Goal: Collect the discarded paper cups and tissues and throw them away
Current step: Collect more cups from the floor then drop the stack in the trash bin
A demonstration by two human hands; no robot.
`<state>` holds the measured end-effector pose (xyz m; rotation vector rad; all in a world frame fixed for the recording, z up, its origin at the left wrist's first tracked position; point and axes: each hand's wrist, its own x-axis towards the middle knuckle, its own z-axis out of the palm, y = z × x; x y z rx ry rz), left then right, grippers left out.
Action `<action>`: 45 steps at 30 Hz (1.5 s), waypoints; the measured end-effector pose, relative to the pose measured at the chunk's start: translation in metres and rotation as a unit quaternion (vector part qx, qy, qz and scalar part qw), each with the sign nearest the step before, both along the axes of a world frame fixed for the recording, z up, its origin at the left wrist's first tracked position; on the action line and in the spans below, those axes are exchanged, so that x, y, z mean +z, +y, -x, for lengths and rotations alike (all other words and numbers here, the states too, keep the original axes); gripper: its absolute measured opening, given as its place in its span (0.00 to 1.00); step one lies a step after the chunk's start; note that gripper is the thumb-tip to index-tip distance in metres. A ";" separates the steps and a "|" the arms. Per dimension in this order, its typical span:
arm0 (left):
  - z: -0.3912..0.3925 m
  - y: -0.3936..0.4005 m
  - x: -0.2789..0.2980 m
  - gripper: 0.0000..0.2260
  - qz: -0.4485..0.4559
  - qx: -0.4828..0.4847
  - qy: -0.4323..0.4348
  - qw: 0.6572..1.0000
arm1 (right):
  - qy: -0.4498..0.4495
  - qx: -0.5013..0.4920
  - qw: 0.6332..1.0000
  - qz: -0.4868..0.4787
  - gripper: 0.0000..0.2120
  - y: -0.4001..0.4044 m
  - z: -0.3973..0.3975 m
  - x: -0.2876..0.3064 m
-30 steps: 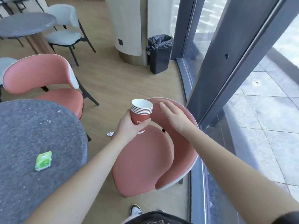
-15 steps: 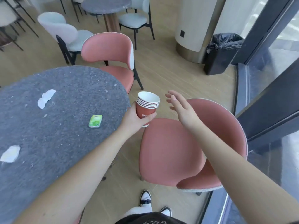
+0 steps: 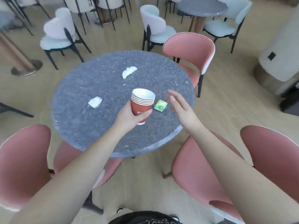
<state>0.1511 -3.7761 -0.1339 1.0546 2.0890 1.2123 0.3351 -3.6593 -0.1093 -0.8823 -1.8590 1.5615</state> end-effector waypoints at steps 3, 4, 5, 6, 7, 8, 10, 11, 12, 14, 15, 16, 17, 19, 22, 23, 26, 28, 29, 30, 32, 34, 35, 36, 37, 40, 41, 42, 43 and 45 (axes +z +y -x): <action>0.041 -0.040 0.001 0.26 0.006 0.017 -0.010 1.000 | 0.004 0.040 0.999 -0.001 0.25 -0.024 0.049 0.005; 0.056 -0.054 0.001 0.26 0.001 0.024 -0.012 1.000 | 0.003 0.054 0.999 -0.002 0.23 -0.034 0.066 0.006; 0.070 -0.068 0.001 0.26 -0.005 0.030 -0.013 0.999 | 0.001 0.067 0.998 -0.003 0.20 -0.044 0.084 0.006; 0.085 -0.082 0.001 0.26 -0.009 0.037 -0.013 0.999 | 0.001 0.078 0.997 -0.005 0.18 -0.054 0.101 0.007; 0.099 -0.097 0.002 0.25 -0.011 0.046 -0.011 0.999 | 0.002 0.087 0.996 -0.007 0.17 -0.065 0.118 0.008; 0.113 -0.111 0.003 0.24 -0.012 0.055 -0.007 0.998 | 0.003 0.096 0.995 -0.009 0.16 -0.076 0.135 0.008; 0.140 -0.140 0.004 0.26 -0.006 0.069 -0.004 0.998 | 0.003 0.115 0.993 -0.016 0.19 -0.099 0.167 0.010; 0.153 -0.154 0.005 0.28 -0.005 0.076 -0.005 0.997 | 0.003 0.126 0.992 -0.019 0.20 -0.109 0.182 0.010; 0.164 -0.167 0.007 0.29 -0.004 0.083 -0.003 0.997 | 0.003 0.137 0.990 -0.021 0.20 -0.118 0.196 0.011; 0.186 -0.195 0.010 0.27 -0.002 0.104 0.004 0.995 | 0.003 0.159 0.987 -0.018 0.20 -0.137 0.224 0.010; 0.196 -0.208 0.011 0.26 -0.003 0.121 0.003 0.993 | 0.004 0.168 0.986 -0.014 0.21 -0.147 0.237 0.009; 0.206 -0.221 0.013 0.26 -0.006 0.140 -0.003 0.990 | 0.004 0.178 0.984 -0.011 0.21 -0.156 0.249 0.008; 0.216 -0.233 0.014 0.26 -0.011 0.160 -0.011 0.987 | 0.002 0.188 0.982 -0.011 0.22 -0.166 0.261 0.007; 0.233 -0.254 0.016 0.26 -0.018 0.196 -0.019 0.980 | -0.001 0.214 0.977 -0.009 0.22 -0.184 0.282 0.004; 0.249 -0.283 0.014 0.26 -0.026 0.232 -0.030 0.972 | -0.003 0.252 0.968 -0.003 0.16 -0.205 0.311 0.001; 0.252 -0.292 0.013 0.26 -0.025 0.245 -0.030 0.969 | -0.006 0.267 0.964 -0.001 0.15 -0.211 0.321 -0.001; 0.249 -0.319 0.008 0.25 -0.021 0.294 -0.016 0.955 | -0.014 0.327 0.945 0.003 0.16 -0.233 0.350 -0.009; 0.245 -0.341 0.006 0.26 -0.029 0.353 -0.017 0.935 | -0.018 0.375 0.927 0.006 0.17 -0.251 0.372 -0.013; 0.245 -0.353 0.008 0.28 -0.034 0.384 -0.021 0.923 | -0.014 0.394 0.919 0.007 0.18 -0.261 0.383 -0.014; 0.246 -0.365 0.012 0.29 -0.034 0.409 -0.021 0.912 | -0.008 0.411 0.912 0.009 0.18 -0.271 0.395 -0.014; 0.250 -0.392 0.019 0.30 -0.029 0.447 -0.016 0.894 | 0.005 0.441 0.897 0.022 0.18 -0.295 0.416 -0.011; 0.252 -0.418 0.028 0.29 -0.024 0.474 -0.006 0.880 | 0.020 0.467 0.883 0.034 0.18 -0.322 0.431 -0.008; 0.251 -0.431 0.032 0.28 -0.022 0.489 0.001 0.872 | 0.024 0.480 0.876 0.039 0.18 -0.337 0.437 -0.007; 0.249 -0.444 0.035 0.27 -0.024 0.505 0.007 0.863 | 0.027 0.493 0.869 0.041 0.18 -0.351 0.443 -0.006; 0.247 -0.457 0.037 0.26 -0.029 0.521 0.011 0.853 | 0.028 0.508 0.860 0.039 0.18 -0.365 0.448 -0.006; 0.239 -0.494 0.043 0.24 -0.043 0.563 0.020 0.825 | 0.021 0.560 0.828 0.026 0.18 -0.405 0.462 0.000; 0.237 -0.506 0.045 0.23 -0.045 0.573 0.022 0.818 | 0.020 0.574 0.818 0.022 0.17 -0.418 0.468 0.003; 0.236 -0.518 0.047 0.23 -0.044 0.581 0.024 0.813 | 0.022 0.582 0.813 0.017 0.17 -0.431 0.473 0.005; 0.235 -0.531 0.048 0.23 -0.044 0.587 0.026 0.808 | 0.024 0.587 0.809 0.012 0.17 -0.445 0.479 0.007; 0.236 -0.557 0.049 0.22 -0.048 0.598 0.027 0.800 | 0.028 0.592 0.805 0.006 0.21 -0.473 0.489 0.007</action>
